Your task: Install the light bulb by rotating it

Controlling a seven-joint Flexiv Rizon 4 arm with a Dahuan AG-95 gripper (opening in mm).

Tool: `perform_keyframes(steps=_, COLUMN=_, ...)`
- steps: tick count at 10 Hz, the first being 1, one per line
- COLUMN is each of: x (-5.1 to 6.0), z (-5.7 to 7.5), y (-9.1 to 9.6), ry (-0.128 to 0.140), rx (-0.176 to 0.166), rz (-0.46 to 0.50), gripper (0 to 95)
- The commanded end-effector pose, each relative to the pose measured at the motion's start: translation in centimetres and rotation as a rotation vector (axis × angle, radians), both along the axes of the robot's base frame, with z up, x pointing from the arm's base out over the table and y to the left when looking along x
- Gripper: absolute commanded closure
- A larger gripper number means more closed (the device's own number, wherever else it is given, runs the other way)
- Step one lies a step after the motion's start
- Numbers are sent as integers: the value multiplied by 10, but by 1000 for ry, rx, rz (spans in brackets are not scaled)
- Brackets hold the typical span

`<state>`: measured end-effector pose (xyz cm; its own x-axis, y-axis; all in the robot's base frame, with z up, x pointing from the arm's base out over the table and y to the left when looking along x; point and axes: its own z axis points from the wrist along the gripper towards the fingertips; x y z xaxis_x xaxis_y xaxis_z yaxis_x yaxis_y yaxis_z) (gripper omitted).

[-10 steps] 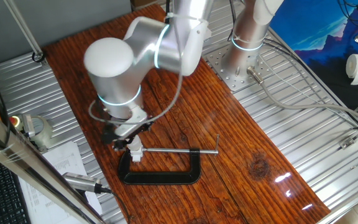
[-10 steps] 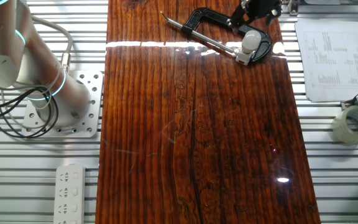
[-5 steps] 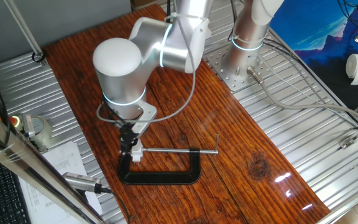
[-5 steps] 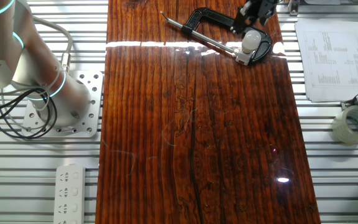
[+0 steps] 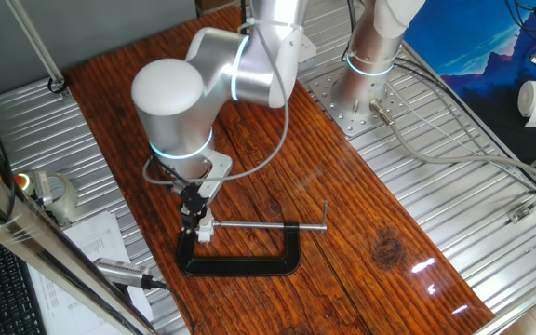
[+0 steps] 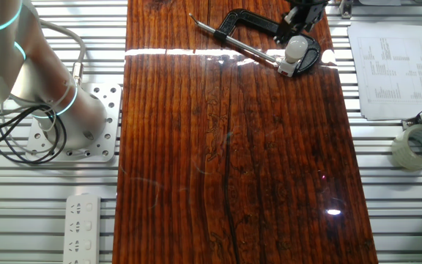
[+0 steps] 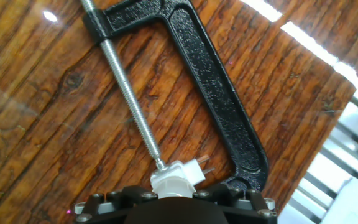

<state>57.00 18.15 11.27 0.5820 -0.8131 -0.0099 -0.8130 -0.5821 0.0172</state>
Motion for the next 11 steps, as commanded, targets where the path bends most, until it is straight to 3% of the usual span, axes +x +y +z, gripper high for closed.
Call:
perform_keyframes(steps=1, x=0, z=-2, y=0, ry=-5, rx=-3, rz=-9, gripper=190)
perform_keyframes(steps=6, x=3, z=-4, y=-8, ry=11, rx=4, rz=-5, gripper=190)
perform_keyframes(steps=7, x=4, z=-5, y=-8, ry=8, rx=0, rz=-17, gripper=380)
perform_keyframes(steps=11, x=4, z=-7, y=-9, ry=8, rx=-2, rz=-15, gripper=380)
